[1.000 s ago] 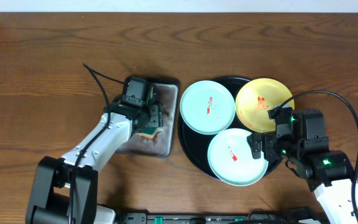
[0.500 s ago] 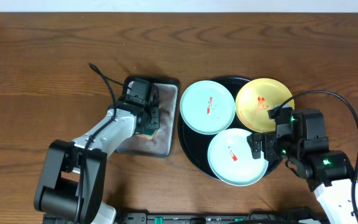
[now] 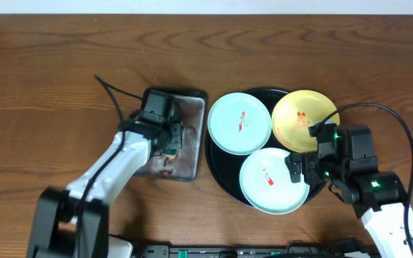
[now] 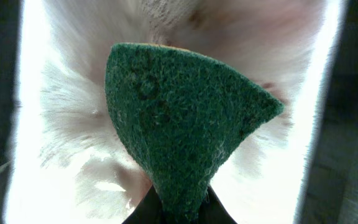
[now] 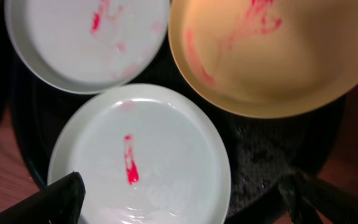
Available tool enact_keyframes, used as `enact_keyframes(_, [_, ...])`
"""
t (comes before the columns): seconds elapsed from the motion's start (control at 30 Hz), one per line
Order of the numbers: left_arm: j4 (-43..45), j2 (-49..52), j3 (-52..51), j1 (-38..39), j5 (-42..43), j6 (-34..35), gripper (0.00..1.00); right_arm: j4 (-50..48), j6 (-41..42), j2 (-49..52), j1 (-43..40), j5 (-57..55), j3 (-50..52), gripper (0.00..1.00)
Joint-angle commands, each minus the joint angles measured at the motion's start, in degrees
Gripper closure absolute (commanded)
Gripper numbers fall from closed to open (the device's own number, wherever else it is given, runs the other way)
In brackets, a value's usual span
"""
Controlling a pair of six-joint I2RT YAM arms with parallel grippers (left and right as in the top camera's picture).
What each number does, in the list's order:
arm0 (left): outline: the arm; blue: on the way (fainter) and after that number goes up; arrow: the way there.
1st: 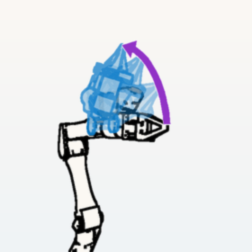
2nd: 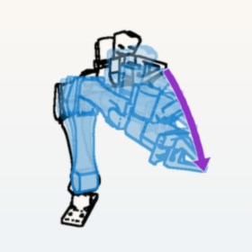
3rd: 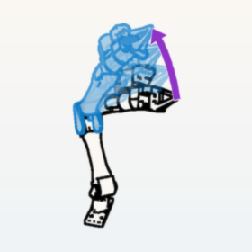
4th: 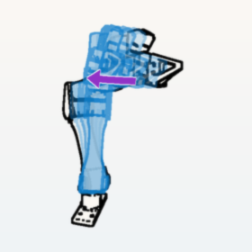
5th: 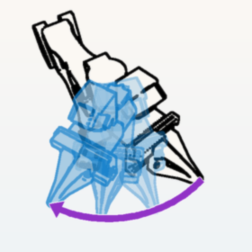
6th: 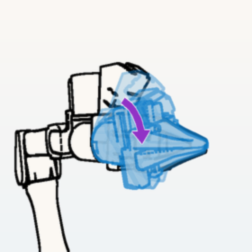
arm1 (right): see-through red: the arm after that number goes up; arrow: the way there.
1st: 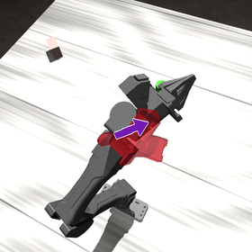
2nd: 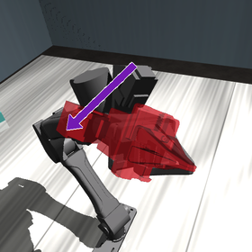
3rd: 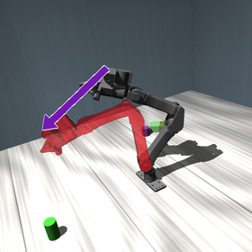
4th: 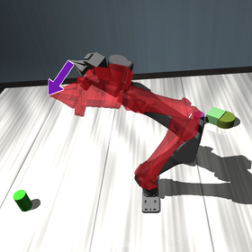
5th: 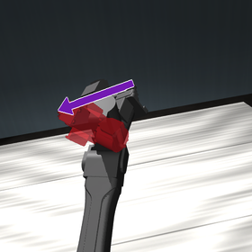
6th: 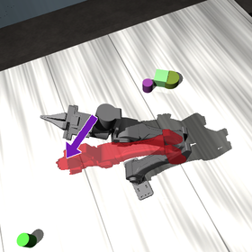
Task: Clean dirty plates on tray and stack at the side
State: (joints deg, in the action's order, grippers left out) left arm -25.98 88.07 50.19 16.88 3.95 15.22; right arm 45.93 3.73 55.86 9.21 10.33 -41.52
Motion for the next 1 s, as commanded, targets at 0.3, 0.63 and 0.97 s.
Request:
enact_keyframes(0.3, [-1.46, -5.81, 0.33, -0.20, 3.13, 0.85, 0.93, -0.48, 2.01, 12.57, -0.39, -5.38, -0.74, 0.35])
enact_keyframes(0.63, [-1.86, -8.17, 0.33, -0.20, 4.61, 1.66, 0.93, -4.79, 1.77, 22.08, -0.39, -5.40, -0.74, 0.39])
enact_keyframes(0.97, [-1.86, -16.44, 0.31, -0.20, 4.59, 3.72, 0.93, -9.84, 1.77, 28.87, -0.39, -5.79, -0.74, 0.52])
